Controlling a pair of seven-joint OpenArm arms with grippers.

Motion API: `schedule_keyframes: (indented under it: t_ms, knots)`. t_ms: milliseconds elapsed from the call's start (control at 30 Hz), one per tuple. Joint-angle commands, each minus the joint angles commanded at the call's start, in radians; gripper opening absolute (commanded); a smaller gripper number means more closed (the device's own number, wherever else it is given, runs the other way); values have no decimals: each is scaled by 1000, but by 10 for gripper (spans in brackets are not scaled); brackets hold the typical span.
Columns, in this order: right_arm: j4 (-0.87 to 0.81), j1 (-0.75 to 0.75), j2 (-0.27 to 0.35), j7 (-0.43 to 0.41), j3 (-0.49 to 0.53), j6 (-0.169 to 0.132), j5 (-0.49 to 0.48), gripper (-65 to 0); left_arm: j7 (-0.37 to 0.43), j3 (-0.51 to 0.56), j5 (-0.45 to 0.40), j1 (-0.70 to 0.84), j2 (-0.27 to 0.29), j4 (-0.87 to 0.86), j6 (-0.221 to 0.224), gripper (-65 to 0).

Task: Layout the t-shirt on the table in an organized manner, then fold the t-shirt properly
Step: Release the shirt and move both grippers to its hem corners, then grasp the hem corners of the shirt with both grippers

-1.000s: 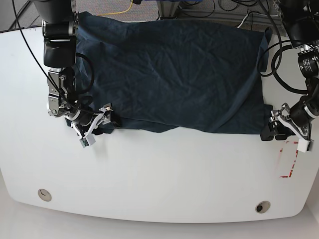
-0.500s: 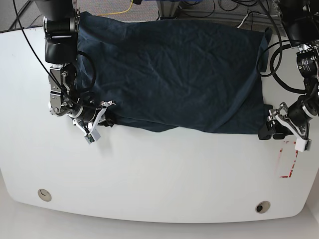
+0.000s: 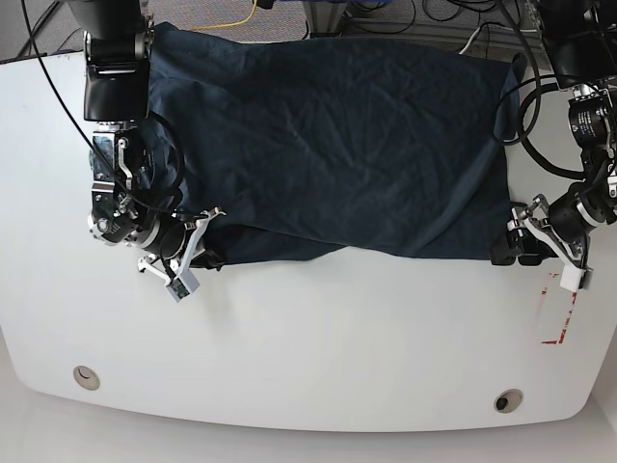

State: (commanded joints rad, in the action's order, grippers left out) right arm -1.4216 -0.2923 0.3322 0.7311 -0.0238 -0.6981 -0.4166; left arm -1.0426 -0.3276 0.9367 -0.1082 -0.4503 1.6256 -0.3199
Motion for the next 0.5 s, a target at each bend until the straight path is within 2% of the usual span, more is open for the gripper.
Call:
schedule_keyframes:
  t_ms: [233,400,500]
  knots:
    - [-203,124,0,80,-2,0,0,-650,0,0,0,0,0,0,0,-282]
    - [-325,236,-2,97,-2,0,0,-644,0,0,0,2,0,0,0,-282]
    - [-365,292,-3,97,-2,0,2,-572,0,0,0,3,0,0,0,-282]
